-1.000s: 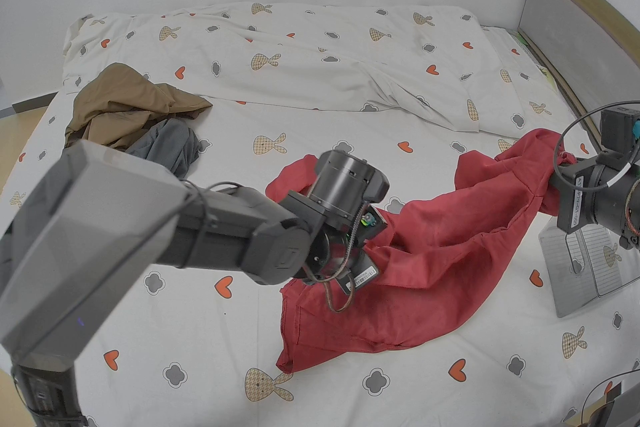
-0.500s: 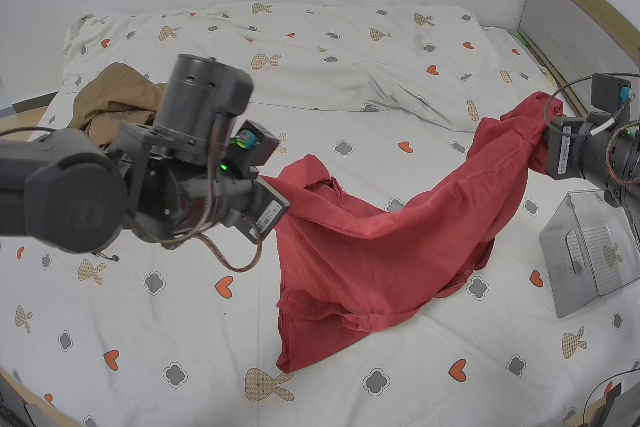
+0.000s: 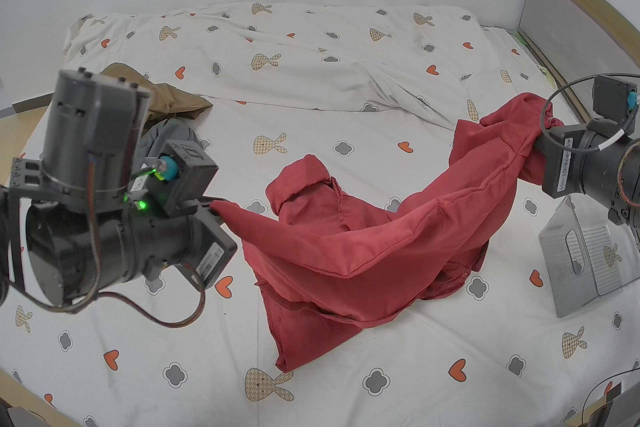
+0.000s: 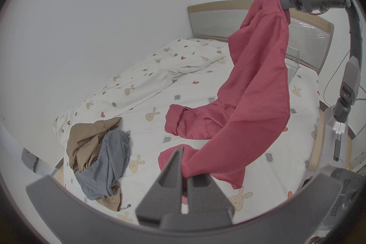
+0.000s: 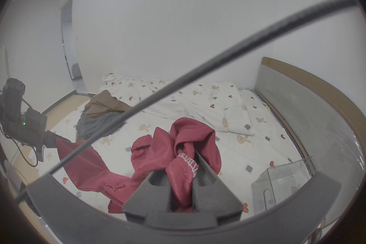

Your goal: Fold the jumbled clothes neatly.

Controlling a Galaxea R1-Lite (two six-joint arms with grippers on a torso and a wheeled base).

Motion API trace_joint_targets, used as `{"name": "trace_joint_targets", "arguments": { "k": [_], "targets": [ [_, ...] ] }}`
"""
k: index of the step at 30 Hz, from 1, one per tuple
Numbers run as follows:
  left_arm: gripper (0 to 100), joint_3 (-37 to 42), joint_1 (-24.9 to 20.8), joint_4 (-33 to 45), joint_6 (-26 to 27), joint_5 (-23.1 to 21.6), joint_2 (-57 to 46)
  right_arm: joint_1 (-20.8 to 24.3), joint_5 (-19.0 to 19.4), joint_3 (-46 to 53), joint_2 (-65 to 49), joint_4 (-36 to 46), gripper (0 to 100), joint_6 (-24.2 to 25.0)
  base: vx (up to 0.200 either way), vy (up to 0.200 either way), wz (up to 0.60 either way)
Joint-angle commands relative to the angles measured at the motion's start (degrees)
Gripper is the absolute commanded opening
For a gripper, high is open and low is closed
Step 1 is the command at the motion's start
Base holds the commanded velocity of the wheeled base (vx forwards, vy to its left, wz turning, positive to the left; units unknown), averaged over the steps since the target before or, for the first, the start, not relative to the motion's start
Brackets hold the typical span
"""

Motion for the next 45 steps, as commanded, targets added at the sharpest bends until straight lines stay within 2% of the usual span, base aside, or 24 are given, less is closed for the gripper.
{"name": "trace_joint_targets", "arguments": {
  "k": [1,5,9,11,19,25,34,35,39,45],
  "targets": [
    [0,3.5,-1.5,0.2,0.1,0.9,-7.7,3.4,-0.6,-0.4,-1.5,-0.1,0,-0.1,0.000,0.000,0.00],
    [0,3.3,-0.6,-0.1,-0.1,1.7,-8.0,2.7,-2.3,-4.1,0.3,-0.3,0,-0.3,0.000,0.000,0.00],
    [0,1.0,3.7,-1.3,-0.3,3.7,-5.6,1.0,-2.4,-8.0,4.3,-0.5,0,-0.2,0.000,0.000,0.00],
    [0,-0.4,6.8,-4.2,-0.9,3.7,-2.7,-2.8,-2.3,-11.2,8.4,-0.6,0,0.0,0.000,0.000,0.00],
    [0,-6.2,14.1,-12.9,-0.9,3.8,7.3,-11.3,-2.0,-18.6,21.2,-7.2,0,0.2,0.000,0.000,0.00],
    [0,-11.1,15.9,-13.8,-1.9,3.8,13.7,-14.6,-1.8,-22.9,29.5,-9.4,0,0.2,0.000,0.000,0.00],
    [0,-23.3,19.5,-18.0,-2.4,3.9,32.2,-17.8,-1.9,-35.1,45.7,-11.5,0,0.9,0.000,0.000,0.00],
    [100,-25.1,20.0,-18.1,-2.2,3.9,34.2,-18.2,-1.8,-36.5,46.8,-11.5,100,0.8,0.000,0.000,0.00],
    [100,-30.2,21.4,-18.1,-2.2,5.4,39.6,-20.0,0.0,-40.0,49.2,-10.8,100,0.6,0.000,0.000,0.00],
    [100,-28.7,22.2,-18.3,-2.5,5.5,38.8,-20.8,5.0,-38.3,47.1,-7.6,100,0.9,0.000,0.000,0.00]
  ]
}}
